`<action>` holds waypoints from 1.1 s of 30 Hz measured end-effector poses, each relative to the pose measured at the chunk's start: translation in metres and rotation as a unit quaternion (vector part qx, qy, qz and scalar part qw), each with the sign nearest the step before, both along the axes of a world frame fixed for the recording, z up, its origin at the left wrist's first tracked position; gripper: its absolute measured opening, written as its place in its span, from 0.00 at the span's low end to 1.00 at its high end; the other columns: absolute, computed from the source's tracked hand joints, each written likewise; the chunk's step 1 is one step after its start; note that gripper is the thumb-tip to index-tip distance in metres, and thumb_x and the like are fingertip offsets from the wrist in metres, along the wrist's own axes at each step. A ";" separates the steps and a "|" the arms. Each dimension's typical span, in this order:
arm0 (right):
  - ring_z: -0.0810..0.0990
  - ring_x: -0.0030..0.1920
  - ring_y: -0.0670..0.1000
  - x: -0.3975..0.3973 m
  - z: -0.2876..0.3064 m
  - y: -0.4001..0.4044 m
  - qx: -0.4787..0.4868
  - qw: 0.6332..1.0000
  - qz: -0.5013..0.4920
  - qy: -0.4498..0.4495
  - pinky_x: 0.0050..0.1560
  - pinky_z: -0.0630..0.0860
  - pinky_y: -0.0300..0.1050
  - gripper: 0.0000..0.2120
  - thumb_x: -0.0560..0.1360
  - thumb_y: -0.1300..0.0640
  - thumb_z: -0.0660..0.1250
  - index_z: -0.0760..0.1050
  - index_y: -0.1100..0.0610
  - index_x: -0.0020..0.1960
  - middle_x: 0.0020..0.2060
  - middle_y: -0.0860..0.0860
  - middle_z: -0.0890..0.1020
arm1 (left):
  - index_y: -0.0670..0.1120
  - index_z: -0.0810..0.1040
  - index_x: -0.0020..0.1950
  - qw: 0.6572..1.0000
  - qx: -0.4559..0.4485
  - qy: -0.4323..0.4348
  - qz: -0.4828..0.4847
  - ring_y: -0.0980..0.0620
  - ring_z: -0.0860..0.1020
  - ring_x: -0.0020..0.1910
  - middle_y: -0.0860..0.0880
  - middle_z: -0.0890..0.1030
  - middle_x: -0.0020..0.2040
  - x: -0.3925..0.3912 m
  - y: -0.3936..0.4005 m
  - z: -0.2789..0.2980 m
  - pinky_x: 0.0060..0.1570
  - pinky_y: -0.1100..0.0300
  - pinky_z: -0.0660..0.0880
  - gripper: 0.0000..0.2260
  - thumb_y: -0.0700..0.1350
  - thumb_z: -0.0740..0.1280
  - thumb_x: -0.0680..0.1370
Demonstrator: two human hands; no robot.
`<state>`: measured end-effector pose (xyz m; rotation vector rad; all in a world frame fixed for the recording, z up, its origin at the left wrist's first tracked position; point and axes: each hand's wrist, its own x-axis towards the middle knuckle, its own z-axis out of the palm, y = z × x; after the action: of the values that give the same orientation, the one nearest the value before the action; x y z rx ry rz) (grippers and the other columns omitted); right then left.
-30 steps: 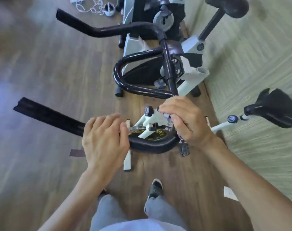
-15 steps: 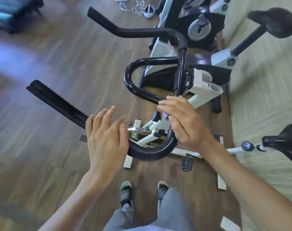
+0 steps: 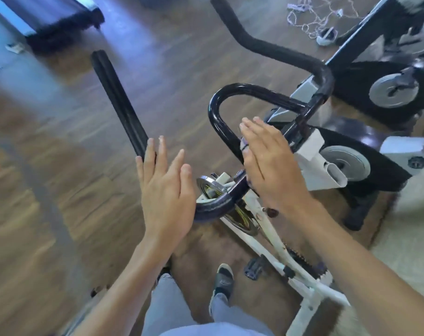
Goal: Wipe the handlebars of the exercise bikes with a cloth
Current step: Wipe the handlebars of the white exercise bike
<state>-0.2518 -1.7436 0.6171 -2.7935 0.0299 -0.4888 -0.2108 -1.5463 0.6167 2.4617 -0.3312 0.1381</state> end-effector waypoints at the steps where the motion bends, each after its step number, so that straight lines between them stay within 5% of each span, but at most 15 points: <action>1: 0.68 0.76 0.57 0.003 0.000 0.001 -0.014 1.000 -0.018 0.008 0.76 0.64 0.58 0.23 0.84 0.56 0.52 0.70 0.64 0.75 0.74 0.57 0.73 | 0.47 0.75 0.74 1.000 0.004 0.002 0.010 0.54 0.46 0.82 0.47 0.57 0.83 -0.002 -0.002 0.001 0.77 0.60 0.34 0.25 0.50 0.49 0.82; 7: 0.62 0.79 0.55 -0.022 0.001 0.015 -0.055 0.995 0.081 0.034 0.78 0.61 0.58 0.25 0.85 0.53 0.49 0.65 0.63 0.78 0.78 0.55 0.68 | 0.47 0.69 0.78 0.999 0.039 -0.007 0.037 0.54 0.44 0.82 0.47 0.51 0.83 -0.004 -0.009 0.001 0.77 0.61 0.35 0.29 0.54 0.44 0.82; 13: 0.61 0.80 0.55 0.055 0.006 0.007 -0.097 0.980 0.154 0.076 0.79 0.60 0.56 0.27 0.84 0.50 0.47 0.68 0.61 0.77 0.77 0.55 0.69 | 0.47 0.61 0.81 0.999 0.046 0.013 0.022 0.57 0.42 0.82 0.49 0.49 0.84 0.006 -0.005 0.006 0.77 0.62 0.33 0.30 0.59 0.44 0.83; 17: 0.71 0.74 0.62 0.120 -0.001 0.007 -0.131 0.974 0.172 0.064 0.75 0.67 0.59 0.27 0.80 0.52 0.50 0.76 0.67 0.69 0.66 0.61 0.79 | 0.46 0.56 0.82 0.997 0.065 0.028 -0.001 0.57 0.43 0.82 0.49 0.50 0.84 0.030 0.000 0.007 0.77 0.60 0.34 0.30 0.59 0.46 0.83; 21: 0.76 0.64 0.61 0.173 0.010 0.004 -0.175 0.963 0.144 0.143 0.69 0.67 0.54 0.26 0.80 0.50 0.46 0.79 0.62 0.57 0.57 0.59 0.81 | 0.45 0.56 0.82 0.994 0.104 0.030 -0.018 0.54 0.45 0.82 0.46 0.52 0.83 0.069 0.004 0.008 0.78 0.57 0.35 0.27 0.55 0.50 0.85; 28: 0.75 0.55 0.60 0.201 0.031 -0.041 -0.114 0.956 0.145 0.227 0.53 0.69 0.52 0.18 0.86 0.51 0.50 0.75 0.60 0.55 0.52 0.56 0.77 | 0.45 0.61 0.81 0.979 0.203 0.016 -0.009 0.49 0.53 0.82 0.44 0.61 0.81 0.087 -0.018 0.017 0.80 0.46 0.37 0.26 0.55 0.49 0.85; 33: 0.76 0.54 0.57 0.197 0.030 -0.073 -0.077 0.960 0.171 0.209 0.53 0.69 0.49 0.17 0.86 0.48 0.52 0.73 0.58 0.60 0.54 0.55 0.76 | 0.43 0.58 0.81 0.984 0.129 0.071 -0.098 0.49 0.54 0.82 0.45 0.61 0.81 0.105 -0.074 0.025 0.80 0.46 0.39 0.26 0.55 0.49 0.86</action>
<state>-0.0546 -1.8168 0.6467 -2.9095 -0.4087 0.1931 -0.1062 -1.6203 0.6419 2.6564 -0.5559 -0.1737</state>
